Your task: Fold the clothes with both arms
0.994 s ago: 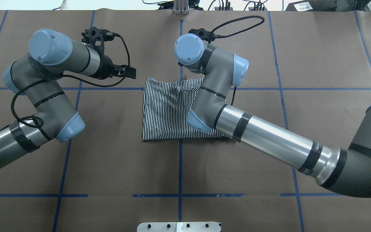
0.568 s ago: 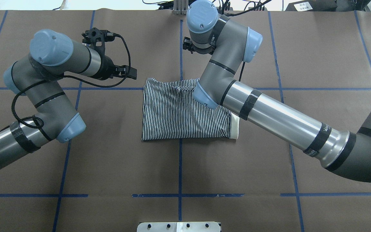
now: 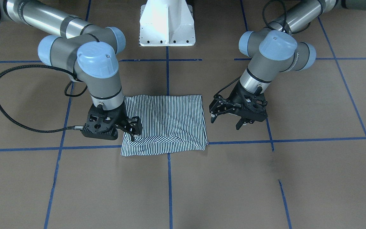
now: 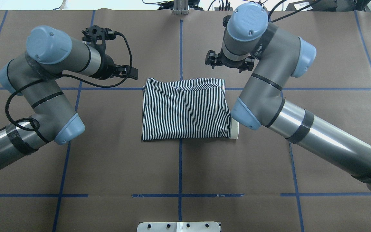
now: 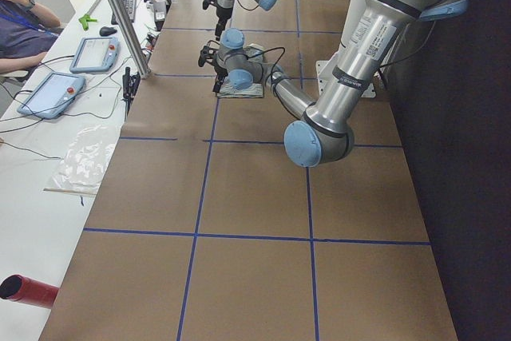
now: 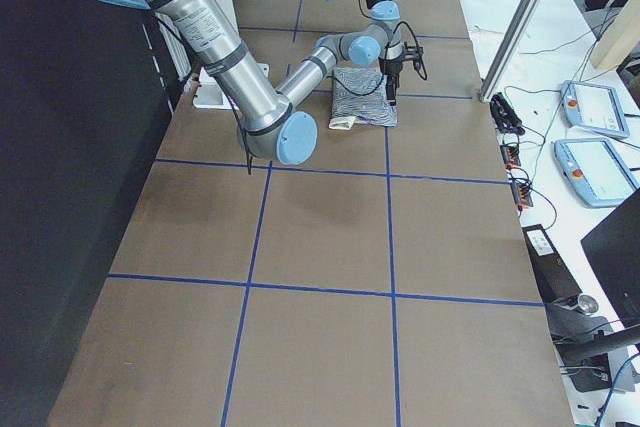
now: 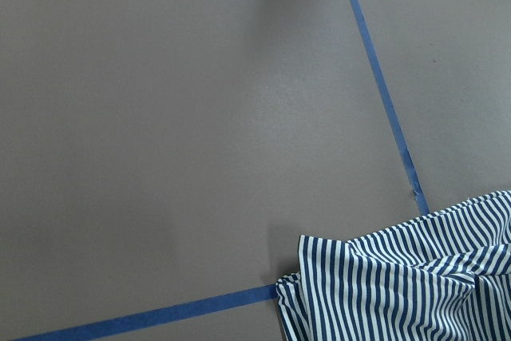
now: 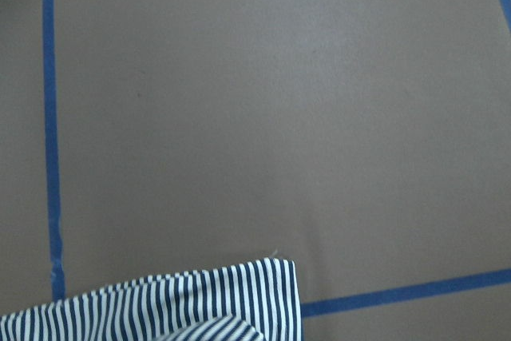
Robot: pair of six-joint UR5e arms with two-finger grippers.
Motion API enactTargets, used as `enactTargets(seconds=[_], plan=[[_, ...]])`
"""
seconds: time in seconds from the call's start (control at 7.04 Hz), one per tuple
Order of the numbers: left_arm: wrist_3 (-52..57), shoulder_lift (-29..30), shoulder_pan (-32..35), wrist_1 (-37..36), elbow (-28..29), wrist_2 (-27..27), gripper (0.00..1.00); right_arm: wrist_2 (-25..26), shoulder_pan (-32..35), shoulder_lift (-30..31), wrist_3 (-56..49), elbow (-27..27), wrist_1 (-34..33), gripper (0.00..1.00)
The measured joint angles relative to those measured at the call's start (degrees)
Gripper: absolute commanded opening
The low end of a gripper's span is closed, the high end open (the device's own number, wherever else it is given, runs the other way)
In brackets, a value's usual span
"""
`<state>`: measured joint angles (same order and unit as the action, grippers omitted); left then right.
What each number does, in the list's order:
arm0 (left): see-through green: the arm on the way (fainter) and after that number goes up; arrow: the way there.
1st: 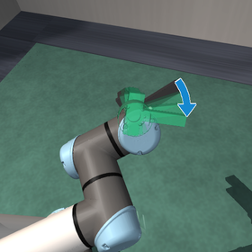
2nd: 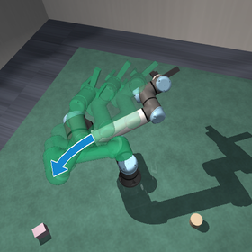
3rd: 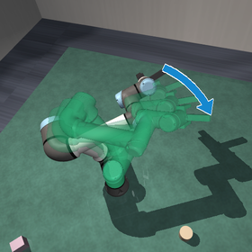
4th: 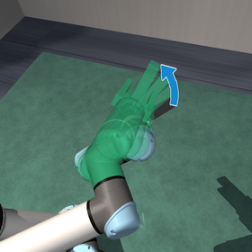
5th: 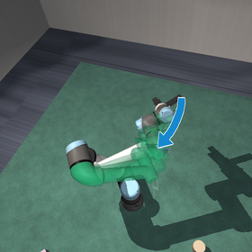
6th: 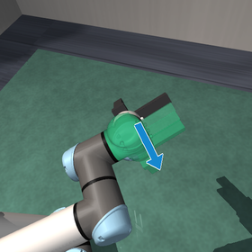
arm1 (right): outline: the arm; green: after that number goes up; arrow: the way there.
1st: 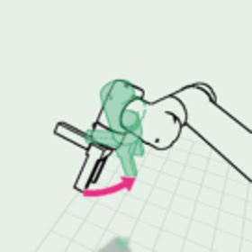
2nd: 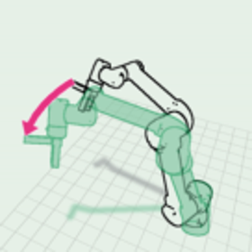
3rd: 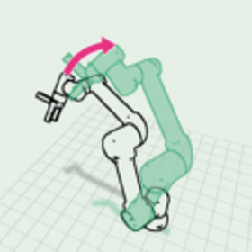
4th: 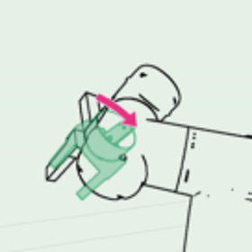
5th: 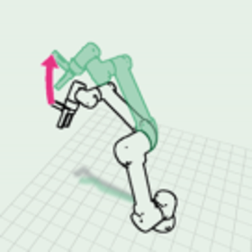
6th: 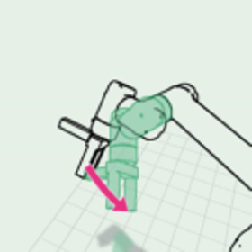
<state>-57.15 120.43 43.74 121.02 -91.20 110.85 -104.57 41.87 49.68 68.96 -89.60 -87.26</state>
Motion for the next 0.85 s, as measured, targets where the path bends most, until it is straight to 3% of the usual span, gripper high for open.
enactTargets(seconds=[0.28, 0.85], plan=[[2.0, -0.9, -0.1, 0.0, -1.2, -0.5, 1.00, 0.0, -3.7, 3.2, 2.5, -4.7, 0.4, 1.00], [3.0, -0.8, -0.1, -0.2, -3.0, -0.7, 1.00, 0.5, -9.0, 7.7, 7.5, -4.9, 5.4, 1.00]])
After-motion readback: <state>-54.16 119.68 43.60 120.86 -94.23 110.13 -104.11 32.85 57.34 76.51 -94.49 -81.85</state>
